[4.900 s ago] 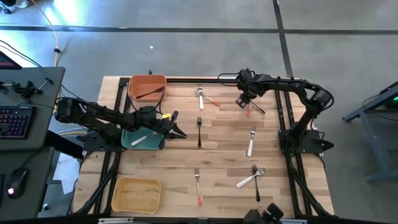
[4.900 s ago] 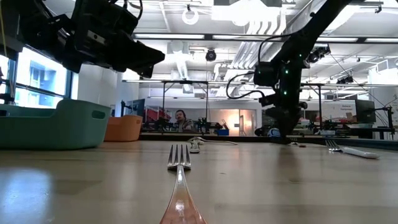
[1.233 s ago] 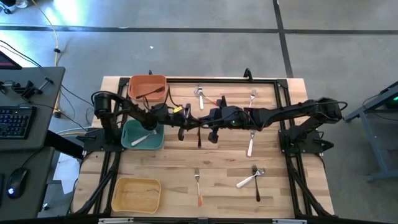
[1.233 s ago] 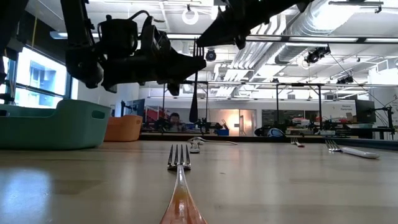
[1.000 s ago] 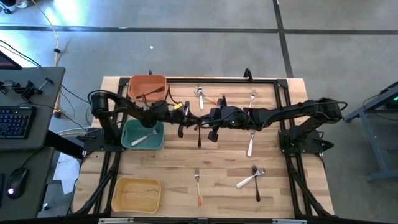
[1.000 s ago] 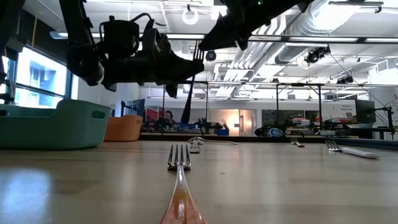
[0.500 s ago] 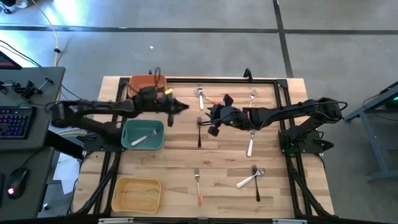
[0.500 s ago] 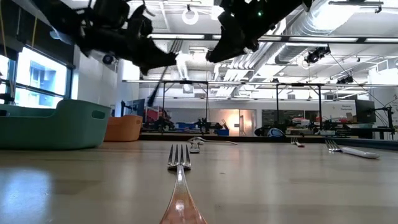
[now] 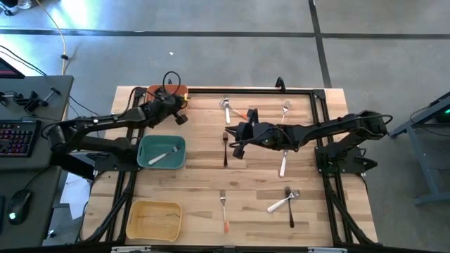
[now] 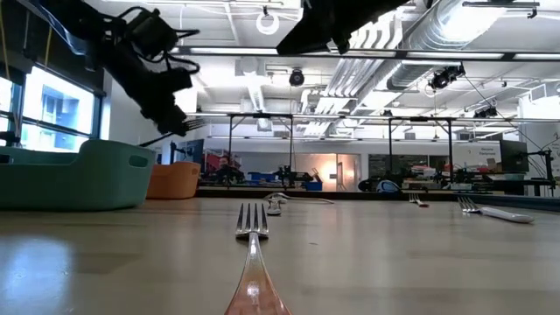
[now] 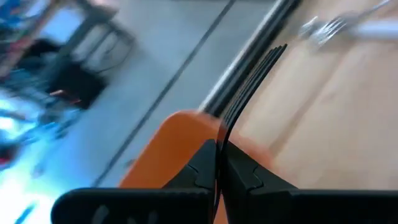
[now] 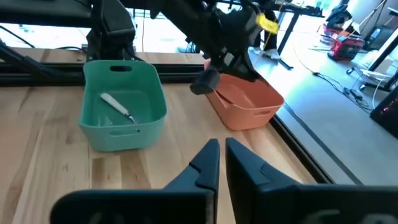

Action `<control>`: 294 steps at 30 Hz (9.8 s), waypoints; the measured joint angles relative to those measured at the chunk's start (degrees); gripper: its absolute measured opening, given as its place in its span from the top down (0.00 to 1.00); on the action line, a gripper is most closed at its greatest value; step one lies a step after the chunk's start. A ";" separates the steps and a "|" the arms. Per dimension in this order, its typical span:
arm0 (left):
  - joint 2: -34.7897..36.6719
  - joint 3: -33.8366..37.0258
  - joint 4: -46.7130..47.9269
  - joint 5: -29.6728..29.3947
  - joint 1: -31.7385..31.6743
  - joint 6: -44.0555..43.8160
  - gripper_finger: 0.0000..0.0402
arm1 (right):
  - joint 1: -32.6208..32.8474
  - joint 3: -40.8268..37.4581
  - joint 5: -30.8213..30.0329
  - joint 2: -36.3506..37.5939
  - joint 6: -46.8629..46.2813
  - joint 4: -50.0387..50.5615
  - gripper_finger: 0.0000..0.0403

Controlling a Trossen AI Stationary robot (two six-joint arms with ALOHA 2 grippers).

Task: Sort silverware by color (type)
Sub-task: Put the black fork into the orange bin, then put the orange fork into the yellow bin

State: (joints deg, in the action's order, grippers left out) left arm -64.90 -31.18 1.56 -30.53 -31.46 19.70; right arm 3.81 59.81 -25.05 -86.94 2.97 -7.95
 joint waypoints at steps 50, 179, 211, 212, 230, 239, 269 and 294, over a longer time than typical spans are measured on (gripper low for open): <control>-12.94 0.04 -8.76 15.10 -8.22 -2.57 1.00 | 1.05 0.02 0.03 -7.67 0.49 2.54 1.00; 11.56 19.56 -33.83 41.81 10.69 -25.32 1.00 | -30.67 29.20 26.81 -34.47 -8.69 44.73 0.69; 11.56 19.56 -30.06 38.92 22.21 -26.90 1.00 | -26.05 6.31 25.51 -22.88 -13.26 22.45 1.00; 11.56 19.56 -30.16 38.86 22.21 -26.70 1.00 | -25.40 3.59 25.17 -21.22 -14.36 19.16 1.00; 1.21 17.91 -56.30 38.69 26.89 -27.61 0.89 | -5.53 -23.02 16.06 -2.43 -11.86 -38.47 1.00; -12.91 9.36 -62.49 30.20 32.39 -24.79 0.63 | 0.62 -23.23 10.77 -2.64 -5.31 -41.24 1.00; -21.68 3.63 -71.66 26.04 32.00 -26.95 0.63 | 2.67 -23.15 8.67 -2.67 -3.97 -42.55 1.00; -21.66 3.60 -55.74 38.82 35.18 -31.01 0.96 | 1.99 -23.12 9.01 -2.69 -2.93 -31.02 1.00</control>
State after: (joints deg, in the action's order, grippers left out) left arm -86.56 -27.58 -54.18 8.30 3.72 -11.31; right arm 5.81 36.69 -16.04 -89.62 0.05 -38.97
